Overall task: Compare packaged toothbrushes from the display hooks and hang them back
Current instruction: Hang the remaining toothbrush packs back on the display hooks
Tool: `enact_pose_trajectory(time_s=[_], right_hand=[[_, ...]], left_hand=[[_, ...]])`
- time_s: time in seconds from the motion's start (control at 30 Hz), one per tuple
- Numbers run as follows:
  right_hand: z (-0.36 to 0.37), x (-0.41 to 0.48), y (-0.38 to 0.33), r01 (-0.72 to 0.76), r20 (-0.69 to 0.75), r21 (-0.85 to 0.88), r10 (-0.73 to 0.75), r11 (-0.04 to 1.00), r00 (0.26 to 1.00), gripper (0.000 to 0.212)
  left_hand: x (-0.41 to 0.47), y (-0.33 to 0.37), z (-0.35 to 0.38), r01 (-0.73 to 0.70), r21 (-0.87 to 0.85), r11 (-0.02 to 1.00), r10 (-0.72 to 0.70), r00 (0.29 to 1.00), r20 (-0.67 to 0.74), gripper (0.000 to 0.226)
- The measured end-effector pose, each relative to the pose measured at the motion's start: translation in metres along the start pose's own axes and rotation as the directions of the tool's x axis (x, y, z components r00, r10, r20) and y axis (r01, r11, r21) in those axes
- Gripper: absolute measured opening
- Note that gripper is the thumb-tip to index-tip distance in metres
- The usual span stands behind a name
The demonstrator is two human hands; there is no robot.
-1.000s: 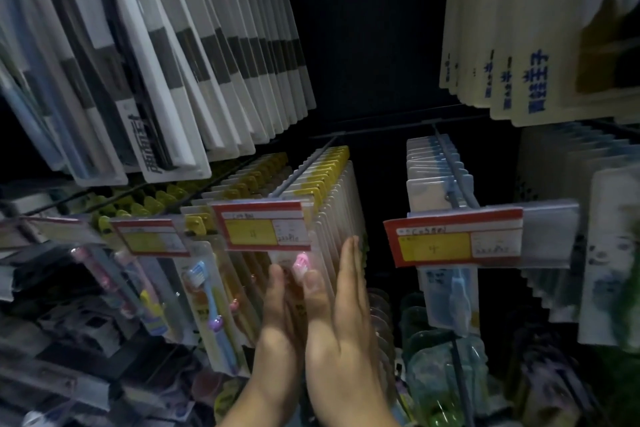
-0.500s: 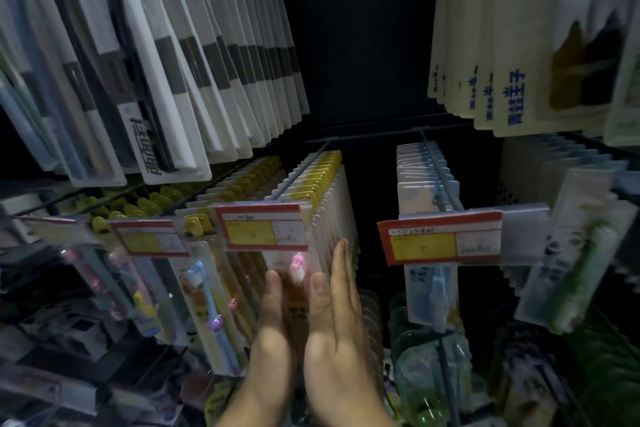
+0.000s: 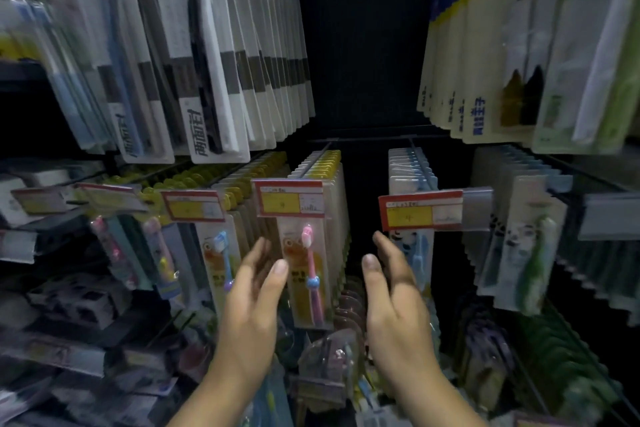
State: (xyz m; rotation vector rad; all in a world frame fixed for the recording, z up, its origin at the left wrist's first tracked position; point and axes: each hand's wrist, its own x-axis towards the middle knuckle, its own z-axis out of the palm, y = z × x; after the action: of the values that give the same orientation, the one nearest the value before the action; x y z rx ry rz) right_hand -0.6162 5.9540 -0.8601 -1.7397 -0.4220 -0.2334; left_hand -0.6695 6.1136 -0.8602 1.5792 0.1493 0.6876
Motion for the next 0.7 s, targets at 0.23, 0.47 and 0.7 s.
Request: enact_pose_trajectory(time_s=[0.23,0.47,0.7], right_hand=[[-0.031,-0.012,0.011,0.004,-0.087,-0.060,-0.009,0.998,0.996,0.046],[-0.044,-0.012,0.004,0.054,-0.090,-0.213,-0.074,0.976,0.993,0.042],[-0.061,-0.006,0.017,0.047,-0.189,-0.293,-0.106,0.955,0.976,0.040]], left_hand=[[-0.022,0.009,-0.024,-0.127,0.402,0.907,0.100,0.991,0.088,0.068],[-0.033,0.018,-0.015,-0.387,0.601,0.699,0.330,0.921,0.209,0.057],[-0.034,0.011,0.045,-0.486,0.492,0.723,0.365,0.872,0.325,0.042]])
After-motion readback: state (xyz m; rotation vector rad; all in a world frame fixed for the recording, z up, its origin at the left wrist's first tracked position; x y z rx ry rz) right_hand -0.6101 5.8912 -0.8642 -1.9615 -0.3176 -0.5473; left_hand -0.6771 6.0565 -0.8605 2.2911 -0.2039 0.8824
